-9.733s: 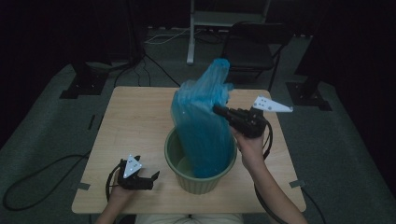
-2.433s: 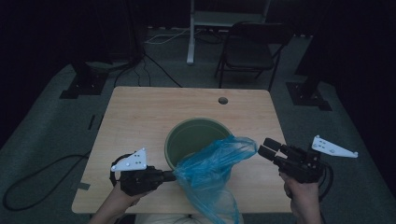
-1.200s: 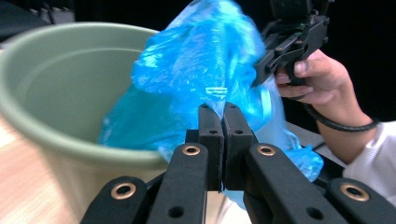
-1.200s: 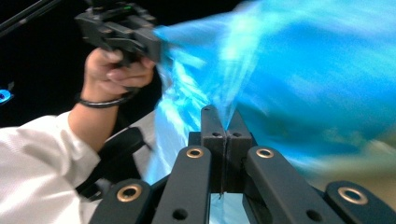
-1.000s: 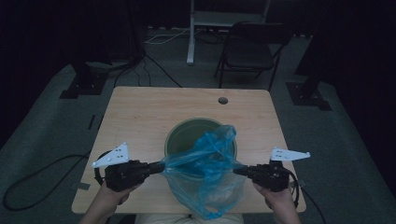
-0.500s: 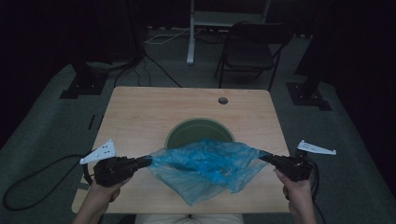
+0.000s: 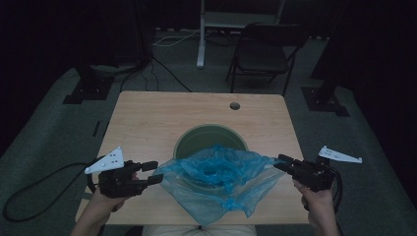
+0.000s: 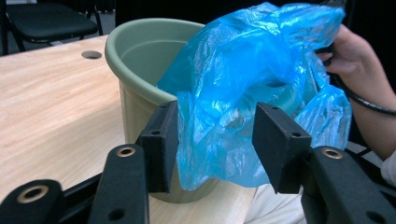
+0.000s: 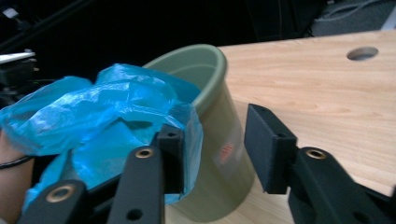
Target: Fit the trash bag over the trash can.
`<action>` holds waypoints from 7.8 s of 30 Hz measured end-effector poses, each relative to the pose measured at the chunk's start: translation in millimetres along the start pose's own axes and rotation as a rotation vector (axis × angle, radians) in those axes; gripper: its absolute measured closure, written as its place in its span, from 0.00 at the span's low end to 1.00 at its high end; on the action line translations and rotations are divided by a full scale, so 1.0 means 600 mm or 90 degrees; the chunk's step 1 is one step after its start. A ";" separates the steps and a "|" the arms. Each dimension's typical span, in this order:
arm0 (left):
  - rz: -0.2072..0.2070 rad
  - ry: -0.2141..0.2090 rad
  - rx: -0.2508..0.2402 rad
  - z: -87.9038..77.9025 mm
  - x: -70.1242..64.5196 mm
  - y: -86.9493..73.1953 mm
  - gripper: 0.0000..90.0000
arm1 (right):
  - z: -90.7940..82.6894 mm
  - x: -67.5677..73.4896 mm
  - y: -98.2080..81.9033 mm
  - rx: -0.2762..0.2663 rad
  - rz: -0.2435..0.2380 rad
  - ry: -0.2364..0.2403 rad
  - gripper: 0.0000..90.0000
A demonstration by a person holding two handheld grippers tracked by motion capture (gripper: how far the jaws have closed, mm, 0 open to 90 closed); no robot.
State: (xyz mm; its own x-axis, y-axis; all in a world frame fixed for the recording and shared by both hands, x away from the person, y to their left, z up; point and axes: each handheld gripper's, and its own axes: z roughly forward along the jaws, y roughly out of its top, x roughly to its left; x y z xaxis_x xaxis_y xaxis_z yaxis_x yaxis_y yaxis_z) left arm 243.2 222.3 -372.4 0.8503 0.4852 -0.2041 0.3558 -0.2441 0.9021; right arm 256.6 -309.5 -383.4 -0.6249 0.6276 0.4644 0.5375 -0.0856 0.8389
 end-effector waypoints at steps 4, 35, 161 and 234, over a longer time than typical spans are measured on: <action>0.018 0.003 0.013 0.006 -0.001 0.010 0.47 | -0.010 0.030 0.007 -0.008 -0.035 -0.004 0.55; 0.056 0.020 -0.021 0.095 0.023 0.158 0.83 | 0.105 0.039 0.110 0.024 -0.093 0.045 0.59; -0.230 0.130 0.108 0.168 0.196 -0.113 0.92 | 0.100 0.016 -0.129 0.139 0.020 0.077 0.36; 0.028 0.353 -0.091 -0.001 0.095 -0.233 0.00 | 0.472 0.135 0.079 0.484 -0.345 0.152 0.16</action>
State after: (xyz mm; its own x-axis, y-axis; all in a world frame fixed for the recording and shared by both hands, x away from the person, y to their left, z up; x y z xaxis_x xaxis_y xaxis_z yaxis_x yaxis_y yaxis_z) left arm 241.8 284.6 -510.3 0.5189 0.8543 0.0302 0.2357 -0.1770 0.9556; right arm 391.7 -43.4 -386.1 -0.9498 0.2528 0.1841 0.3125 0.7468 0.5871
